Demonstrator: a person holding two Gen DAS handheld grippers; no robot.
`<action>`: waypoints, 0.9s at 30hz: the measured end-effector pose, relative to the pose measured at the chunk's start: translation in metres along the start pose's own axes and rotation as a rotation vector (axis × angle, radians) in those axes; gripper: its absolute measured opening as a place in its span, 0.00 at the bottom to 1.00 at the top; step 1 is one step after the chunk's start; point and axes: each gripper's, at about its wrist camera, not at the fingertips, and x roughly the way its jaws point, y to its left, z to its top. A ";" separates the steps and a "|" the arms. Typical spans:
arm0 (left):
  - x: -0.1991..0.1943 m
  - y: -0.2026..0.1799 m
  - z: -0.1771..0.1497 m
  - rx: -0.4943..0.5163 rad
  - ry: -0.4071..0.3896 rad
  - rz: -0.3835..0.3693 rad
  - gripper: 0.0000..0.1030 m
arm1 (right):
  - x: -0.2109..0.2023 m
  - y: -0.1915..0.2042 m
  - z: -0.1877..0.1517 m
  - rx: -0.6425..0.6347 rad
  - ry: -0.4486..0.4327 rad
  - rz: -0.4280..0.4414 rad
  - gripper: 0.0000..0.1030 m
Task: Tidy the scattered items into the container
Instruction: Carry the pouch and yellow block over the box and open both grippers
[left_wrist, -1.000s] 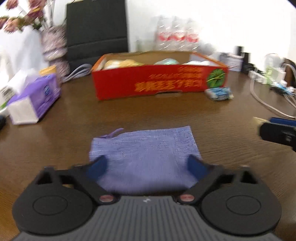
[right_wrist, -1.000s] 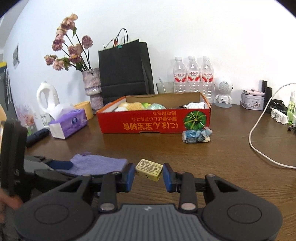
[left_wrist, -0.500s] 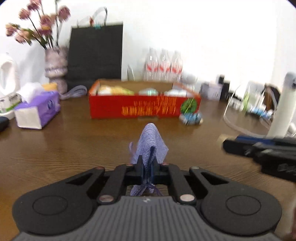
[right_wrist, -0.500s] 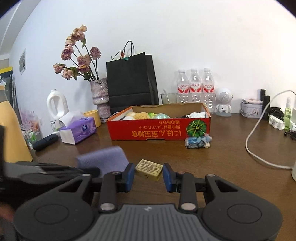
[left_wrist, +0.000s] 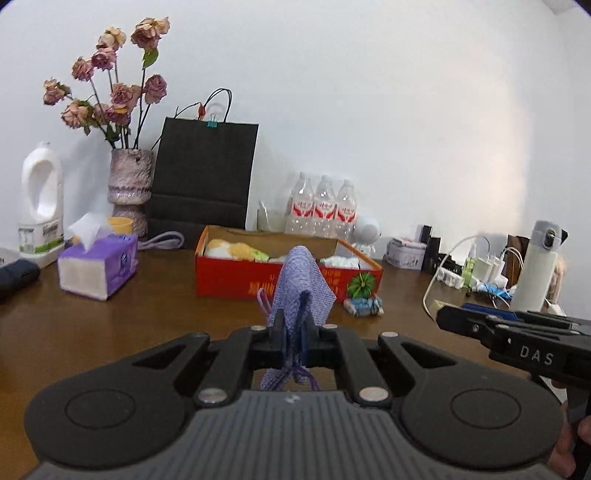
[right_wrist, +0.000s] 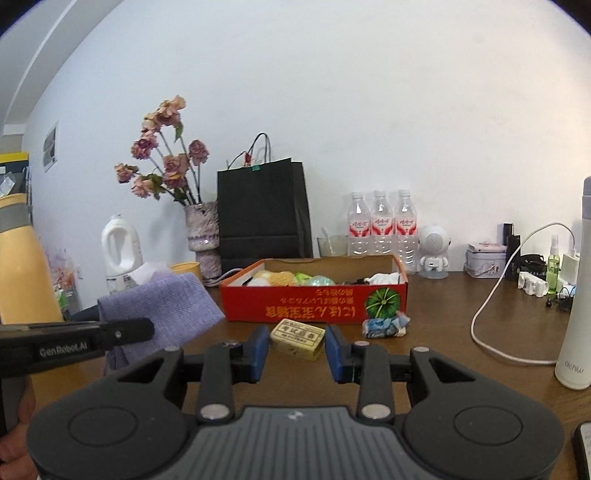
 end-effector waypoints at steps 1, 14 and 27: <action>0.008 0.001 0.005 0.020 -0.009 0.019 0.07 | 0.005 -0.003 0.003 0.000 0.000 -0.005 0.31; 0.204 0.035 0.103 0.029 0.048 0.036 0.07 | 0.145 -0.071 0.082 0.058 0.051 -0.043 0.31; 0.316 0.031 0.098 0.204 0.168 0.027 0.93 | 0.313 -0.091 0.134 -0.036 0.211 -0.014 0.31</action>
